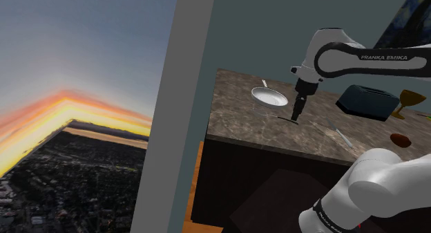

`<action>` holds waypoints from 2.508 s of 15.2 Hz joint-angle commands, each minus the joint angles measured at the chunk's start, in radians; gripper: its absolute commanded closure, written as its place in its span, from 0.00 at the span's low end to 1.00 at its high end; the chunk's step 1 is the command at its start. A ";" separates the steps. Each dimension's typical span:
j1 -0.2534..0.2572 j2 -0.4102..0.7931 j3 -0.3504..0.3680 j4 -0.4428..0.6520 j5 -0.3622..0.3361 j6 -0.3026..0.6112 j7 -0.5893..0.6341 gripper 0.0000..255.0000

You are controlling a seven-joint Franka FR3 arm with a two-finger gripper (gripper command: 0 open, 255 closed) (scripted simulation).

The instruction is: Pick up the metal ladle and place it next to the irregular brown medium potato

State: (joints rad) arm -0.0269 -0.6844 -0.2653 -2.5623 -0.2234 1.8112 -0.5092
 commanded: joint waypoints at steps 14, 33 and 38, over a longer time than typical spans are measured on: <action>0.128 0.469 -0.377 0.120 0.031 0.561 -0.656 0.00; 0.146 0.568 -0.405 0.091 0.099 0.677 -0.707 1.00; 0.146 0.568 -0.405 0.091 0.099 0.677 -0.707 1.00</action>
State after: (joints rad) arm 0.1194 -0.1162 -0.6701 -2.4710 -0.1240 2.4885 -1.2165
